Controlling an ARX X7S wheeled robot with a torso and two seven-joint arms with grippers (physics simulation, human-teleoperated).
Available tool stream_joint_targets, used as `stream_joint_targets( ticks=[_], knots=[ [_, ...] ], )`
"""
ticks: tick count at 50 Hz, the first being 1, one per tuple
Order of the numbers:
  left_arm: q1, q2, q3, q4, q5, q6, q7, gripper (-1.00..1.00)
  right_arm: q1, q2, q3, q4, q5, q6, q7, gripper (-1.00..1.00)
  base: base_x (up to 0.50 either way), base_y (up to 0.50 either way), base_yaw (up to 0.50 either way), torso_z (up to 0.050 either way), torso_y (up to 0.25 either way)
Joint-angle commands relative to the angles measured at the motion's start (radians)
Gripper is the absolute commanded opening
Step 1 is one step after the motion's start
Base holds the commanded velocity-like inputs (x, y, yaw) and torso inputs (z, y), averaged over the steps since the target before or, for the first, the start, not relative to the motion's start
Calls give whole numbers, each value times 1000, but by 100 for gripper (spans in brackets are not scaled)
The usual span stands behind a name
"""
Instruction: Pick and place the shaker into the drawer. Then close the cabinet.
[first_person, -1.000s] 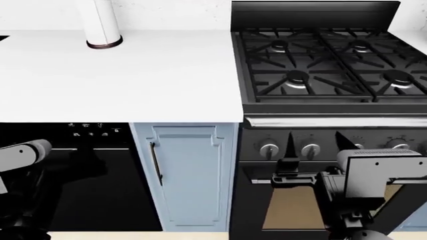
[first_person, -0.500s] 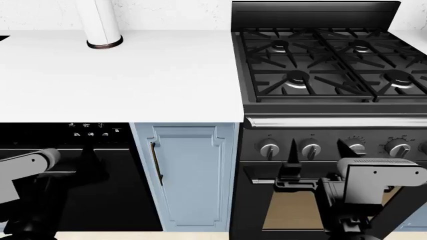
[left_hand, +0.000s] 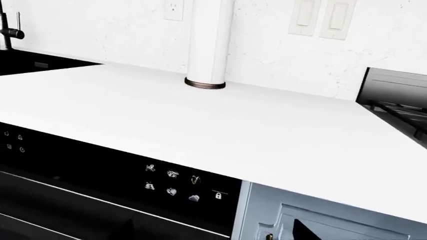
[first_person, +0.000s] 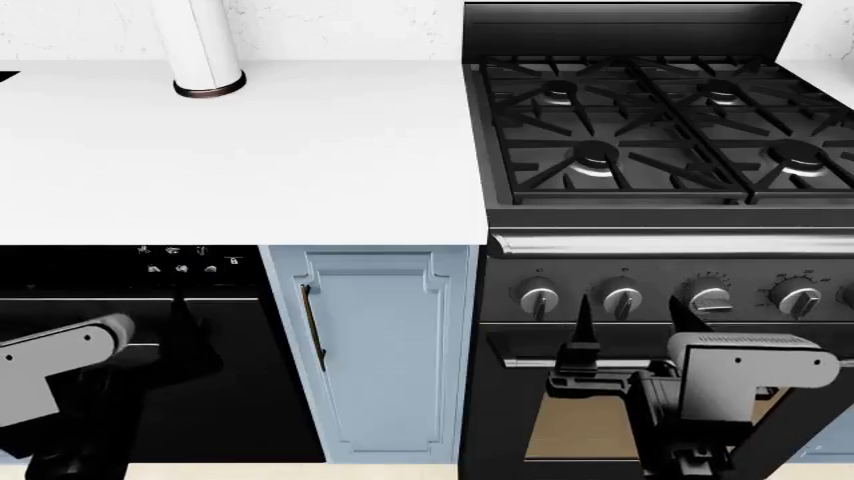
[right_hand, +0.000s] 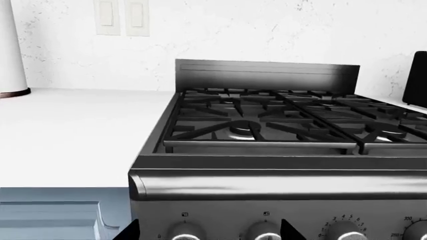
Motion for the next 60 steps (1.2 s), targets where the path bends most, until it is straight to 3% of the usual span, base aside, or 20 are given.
stream_joint_targets(
  ticks=[1,21,42,60],
  knots=[
    [9,6,6,-9,19,13,1,100,-8,-4,1,7,-2,-11,-3,100,0,0,0,0,0],
    [12,-1,5,8,10,2,-14,100,-8,2,8,-16,5,-6,10,100,0,0,0,0,0],
    [-64,-41,-17,124,-5,-10,-44,100,130,35,28,-106,48,112,53,100,0,0,0,0,0],
    [-62,-47,-21,136,-9,-9,-49,100,135,36,28,-117,48,120,62,100,259,0,0,0,0]
  ],
)
